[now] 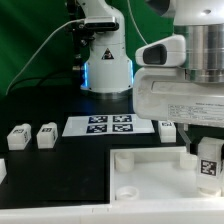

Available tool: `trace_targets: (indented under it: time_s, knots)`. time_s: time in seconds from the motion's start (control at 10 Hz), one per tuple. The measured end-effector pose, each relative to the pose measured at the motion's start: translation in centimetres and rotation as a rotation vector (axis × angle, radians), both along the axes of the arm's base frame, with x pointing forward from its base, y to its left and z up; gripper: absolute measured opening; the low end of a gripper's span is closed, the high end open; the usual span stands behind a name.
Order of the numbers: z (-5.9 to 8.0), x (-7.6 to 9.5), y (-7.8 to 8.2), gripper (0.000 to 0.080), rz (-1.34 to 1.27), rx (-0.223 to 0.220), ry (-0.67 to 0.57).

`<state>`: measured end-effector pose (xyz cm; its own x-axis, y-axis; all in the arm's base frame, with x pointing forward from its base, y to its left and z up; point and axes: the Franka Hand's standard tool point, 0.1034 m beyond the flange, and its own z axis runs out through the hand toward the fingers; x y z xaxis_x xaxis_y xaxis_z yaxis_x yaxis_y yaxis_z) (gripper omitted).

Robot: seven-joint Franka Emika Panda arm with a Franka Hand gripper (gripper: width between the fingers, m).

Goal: Assemble one leg

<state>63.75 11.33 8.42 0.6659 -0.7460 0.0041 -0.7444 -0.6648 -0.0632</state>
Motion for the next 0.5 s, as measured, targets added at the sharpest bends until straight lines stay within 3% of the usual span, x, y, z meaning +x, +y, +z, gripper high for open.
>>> trace_targets:
  time_s: [0.3, 0.5]
  knots:
    - [-0.16, -0.32, -0.47, 0.0294, -0.496, 0.057, 0.033]
    - [-0.16, -0.36, -0.54, 0.0294, -0.524, 0.062, 0.038]
